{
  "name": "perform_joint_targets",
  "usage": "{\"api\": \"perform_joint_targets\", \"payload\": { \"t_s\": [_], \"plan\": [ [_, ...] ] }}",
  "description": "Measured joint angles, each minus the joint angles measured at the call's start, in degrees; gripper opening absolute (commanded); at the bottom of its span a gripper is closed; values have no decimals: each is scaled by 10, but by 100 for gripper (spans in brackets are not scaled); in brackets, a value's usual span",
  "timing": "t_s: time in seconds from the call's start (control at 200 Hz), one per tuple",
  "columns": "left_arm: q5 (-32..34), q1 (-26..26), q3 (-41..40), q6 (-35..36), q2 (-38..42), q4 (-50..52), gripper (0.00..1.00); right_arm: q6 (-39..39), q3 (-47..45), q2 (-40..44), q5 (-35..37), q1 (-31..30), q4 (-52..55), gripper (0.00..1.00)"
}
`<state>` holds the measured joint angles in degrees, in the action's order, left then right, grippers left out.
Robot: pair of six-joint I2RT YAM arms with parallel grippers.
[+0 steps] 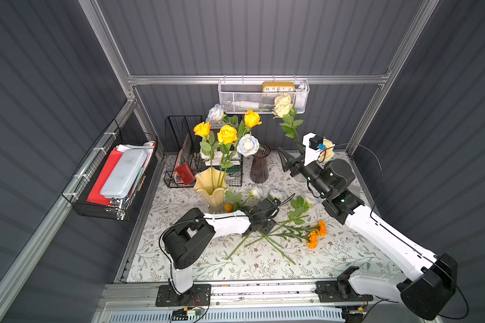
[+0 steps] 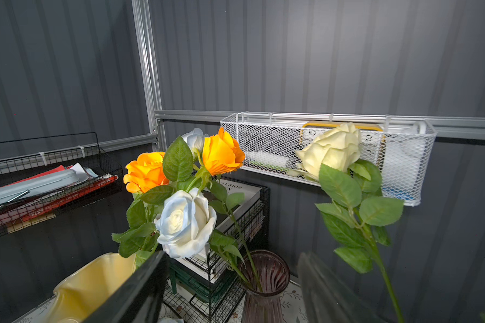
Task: Arrange the flowers in different vases according to their colors
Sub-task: Adjust the flower at the center of the board.
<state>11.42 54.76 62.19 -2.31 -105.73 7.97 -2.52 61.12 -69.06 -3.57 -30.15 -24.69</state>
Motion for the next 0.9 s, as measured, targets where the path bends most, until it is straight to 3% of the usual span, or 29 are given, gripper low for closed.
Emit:
{"api": "perform_joint_targets", "payload": {
  "t_s": [0.896],
  "plan": [
    [19, 0, 26, 38, -34, 2, 52, 0, -67, 93, 19, 0, 26, 78]
  ]
}}
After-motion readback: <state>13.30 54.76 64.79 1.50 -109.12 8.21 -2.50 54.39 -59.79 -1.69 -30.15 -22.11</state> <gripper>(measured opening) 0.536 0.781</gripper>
